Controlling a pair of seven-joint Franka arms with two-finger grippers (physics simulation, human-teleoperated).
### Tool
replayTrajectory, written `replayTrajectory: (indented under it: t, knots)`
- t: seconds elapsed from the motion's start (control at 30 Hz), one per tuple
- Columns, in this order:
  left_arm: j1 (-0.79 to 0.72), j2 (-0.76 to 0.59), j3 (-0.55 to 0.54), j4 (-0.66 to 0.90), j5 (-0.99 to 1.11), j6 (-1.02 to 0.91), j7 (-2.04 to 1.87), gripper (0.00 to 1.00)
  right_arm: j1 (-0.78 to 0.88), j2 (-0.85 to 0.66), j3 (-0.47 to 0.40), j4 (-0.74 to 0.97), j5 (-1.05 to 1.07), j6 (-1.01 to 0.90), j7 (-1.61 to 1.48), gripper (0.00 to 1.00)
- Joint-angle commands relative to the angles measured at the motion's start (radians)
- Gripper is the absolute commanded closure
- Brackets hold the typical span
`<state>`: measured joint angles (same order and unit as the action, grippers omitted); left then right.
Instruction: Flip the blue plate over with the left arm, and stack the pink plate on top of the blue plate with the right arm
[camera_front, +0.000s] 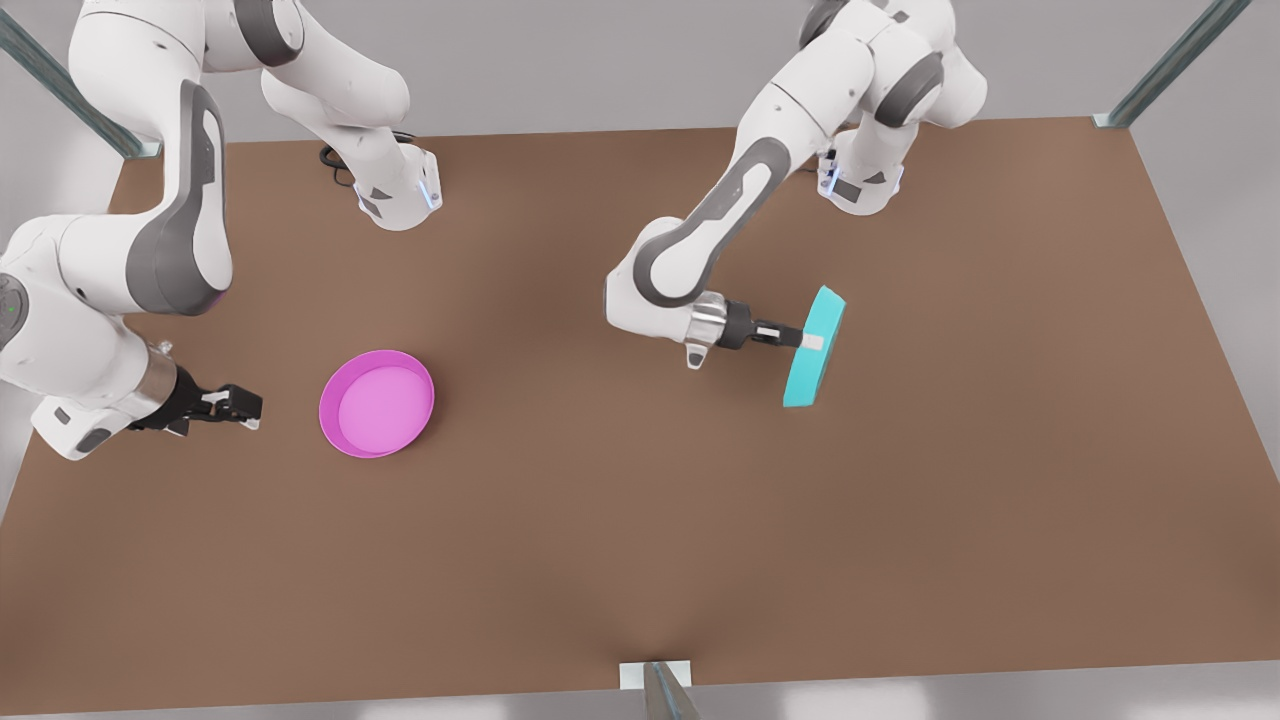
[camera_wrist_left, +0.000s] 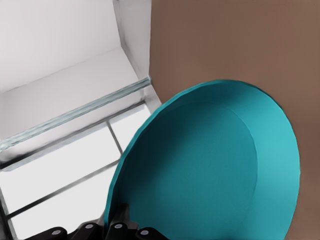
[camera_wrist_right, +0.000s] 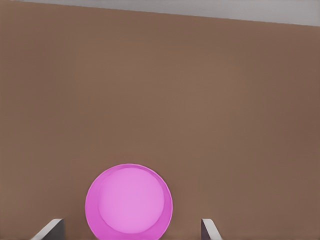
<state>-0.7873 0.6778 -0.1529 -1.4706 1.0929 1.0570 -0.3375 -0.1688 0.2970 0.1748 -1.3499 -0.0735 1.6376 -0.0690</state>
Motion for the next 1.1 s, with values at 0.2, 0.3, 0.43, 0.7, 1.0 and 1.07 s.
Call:
replayTrajectory:
  t: [0.2, 0.3, 0.43, 0.7, 1.0, 1.07]
  knots:
    - [-0.174, 0.12, 0.096, 0.115, 0.133, -0.063, 0.0, 0.79, 0.0, 0.002, 0.0, 0.0, -0.002, 0.004, 0.002, 0.0]
    - [-0.223, 0.213, 0.156, 0.161, 0.159, -0.063, 0.0, 0.79, 0.002, 0.001, 0.0, 0.0, -0.002, -0.004, 0.002, 0.0]
    - [-0.305, 0.273, 0.216, 0.257, 0.157, -0.055, 0.006, 0.79, 0.002, 0.002, 0.0, -0.002, 0.0, -0.005, 0.006, 0.0]
    - [-0.395, 0.322, 0.217, 0.259, 0.111, -0.077, -0.002, 0.79, 0.0, 0.004, 0.0, 0.0, 0.001, -0.01, 0.006, 0.0]
    - [-0.394, 0.425, 0.239, 0.34, 0.108, -0.063, -0.046, 0.79, 0.0, 0.008, 0.0, 0.0, -0.008, 0.001, 0.005, 0.0]
    - [-0.395, 0.445, 0.25, 0.349, 0.108, -0.065, -0.055, 0.79, 0.002, 0.008, 0.0, 0.002, -0.008, 0.002, 0.005, 0.0]
